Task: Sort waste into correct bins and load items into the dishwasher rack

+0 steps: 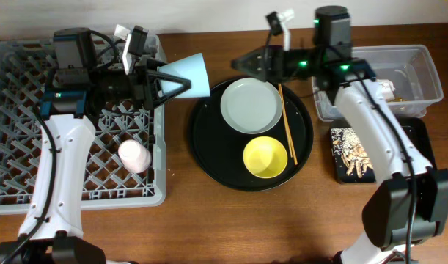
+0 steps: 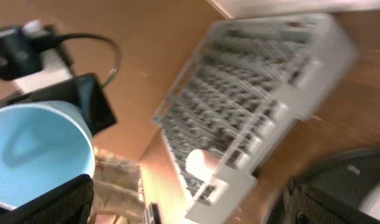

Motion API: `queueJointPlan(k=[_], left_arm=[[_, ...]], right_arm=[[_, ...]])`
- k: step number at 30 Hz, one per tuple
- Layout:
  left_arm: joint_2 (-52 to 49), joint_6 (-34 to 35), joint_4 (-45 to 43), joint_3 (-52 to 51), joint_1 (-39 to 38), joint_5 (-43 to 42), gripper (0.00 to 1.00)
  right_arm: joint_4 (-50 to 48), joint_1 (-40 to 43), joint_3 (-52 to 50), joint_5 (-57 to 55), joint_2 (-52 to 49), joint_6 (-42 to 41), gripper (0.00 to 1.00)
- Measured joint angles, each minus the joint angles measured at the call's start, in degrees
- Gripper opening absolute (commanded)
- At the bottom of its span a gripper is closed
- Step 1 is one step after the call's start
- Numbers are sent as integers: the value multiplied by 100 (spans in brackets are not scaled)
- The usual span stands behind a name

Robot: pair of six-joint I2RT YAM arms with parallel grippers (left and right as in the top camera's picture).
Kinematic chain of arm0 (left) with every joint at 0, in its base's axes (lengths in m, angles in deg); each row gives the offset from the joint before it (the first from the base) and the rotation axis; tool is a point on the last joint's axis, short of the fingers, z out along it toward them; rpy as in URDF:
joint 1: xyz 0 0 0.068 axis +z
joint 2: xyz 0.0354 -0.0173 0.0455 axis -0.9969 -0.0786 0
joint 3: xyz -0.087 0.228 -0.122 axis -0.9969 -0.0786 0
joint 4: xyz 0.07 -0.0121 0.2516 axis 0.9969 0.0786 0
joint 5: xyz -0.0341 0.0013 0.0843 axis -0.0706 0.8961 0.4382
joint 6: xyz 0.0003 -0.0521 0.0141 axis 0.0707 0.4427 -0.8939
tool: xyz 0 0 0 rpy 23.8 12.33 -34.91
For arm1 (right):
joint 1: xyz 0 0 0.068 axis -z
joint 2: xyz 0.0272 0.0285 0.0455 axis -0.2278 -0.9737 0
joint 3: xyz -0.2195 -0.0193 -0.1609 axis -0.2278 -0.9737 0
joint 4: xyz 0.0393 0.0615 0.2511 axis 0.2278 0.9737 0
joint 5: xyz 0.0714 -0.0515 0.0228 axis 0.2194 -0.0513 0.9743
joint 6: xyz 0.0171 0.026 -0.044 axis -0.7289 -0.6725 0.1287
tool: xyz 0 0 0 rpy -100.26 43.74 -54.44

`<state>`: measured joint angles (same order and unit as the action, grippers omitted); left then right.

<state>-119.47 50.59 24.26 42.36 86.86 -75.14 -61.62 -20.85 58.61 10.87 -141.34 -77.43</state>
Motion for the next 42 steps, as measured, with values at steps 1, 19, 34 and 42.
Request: queueJointPlan(k=[1, 19, 34, 42], left_arm=[[0, -26, 42, 0, 2, 219, 67], [0, -162, 2094, 7, -22, 7420, 67], [-452, -140, 3248, 737, -210, 7886, 67], [-1652, -140, 3228, 743, -210, 8109, 67]], right_arm=[[236, 90, 0, -114, -2, 66, 98], [1982, -409, -234, -3423, -11, 525, 99], [2205, -422, -236, -3886, -11, 573, 98], [2208, -422, -236, -3906, -11, 590, 98]])
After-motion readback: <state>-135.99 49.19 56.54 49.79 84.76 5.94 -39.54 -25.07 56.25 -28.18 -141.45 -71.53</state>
